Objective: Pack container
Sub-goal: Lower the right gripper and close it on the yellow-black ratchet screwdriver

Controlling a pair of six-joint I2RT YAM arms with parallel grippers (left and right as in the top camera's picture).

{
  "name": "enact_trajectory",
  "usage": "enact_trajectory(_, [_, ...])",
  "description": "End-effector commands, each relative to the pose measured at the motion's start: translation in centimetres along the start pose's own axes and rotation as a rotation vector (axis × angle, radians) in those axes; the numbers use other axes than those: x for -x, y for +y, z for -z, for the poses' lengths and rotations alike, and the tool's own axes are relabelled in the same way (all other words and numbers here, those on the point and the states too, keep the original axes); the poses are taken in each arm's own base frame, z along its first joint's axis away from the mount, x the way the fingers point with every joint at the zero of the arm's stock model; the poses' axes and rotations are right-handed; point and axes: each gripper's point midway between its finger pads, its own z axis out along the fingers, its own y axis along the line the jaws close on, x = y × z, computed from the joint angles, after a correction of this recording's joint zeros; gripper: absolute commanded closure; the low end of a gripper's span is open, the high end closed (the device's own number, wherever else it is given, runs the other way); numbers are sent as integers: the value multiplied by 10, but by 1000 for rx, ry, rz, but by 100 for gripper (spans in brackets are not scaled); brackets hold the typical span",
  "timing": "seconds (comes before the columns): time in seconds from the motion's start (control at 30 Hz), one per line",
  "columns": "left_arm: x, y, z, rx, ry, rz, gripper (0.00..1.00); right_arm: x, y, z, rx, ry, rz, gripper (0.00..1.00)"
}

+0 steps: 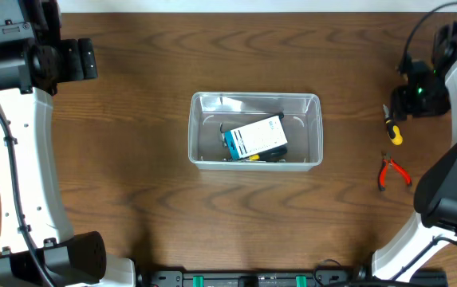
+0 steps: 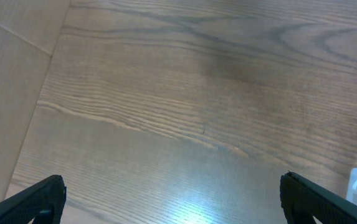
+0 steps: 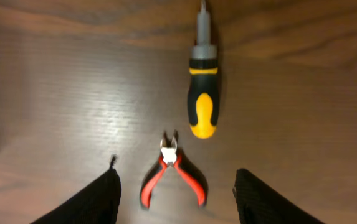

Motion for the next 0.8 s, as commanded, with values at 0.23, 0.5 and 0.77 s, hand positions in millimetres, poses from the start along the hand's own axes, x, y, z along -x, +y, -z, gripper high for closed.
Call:
enact_trajectory(0.23, [3,4,6,8,-15,12,2,-15,-3,-67,-5,1,48,41])
enact_trajectory(0.5, [3,4,6,8,-15,12,2,-14,-16,-82,-84,-16,44,42])
enact_trajectory(0.77, [3,4,6,8,-15,12,2,-5,-20,-84,-99,-50,43,43])
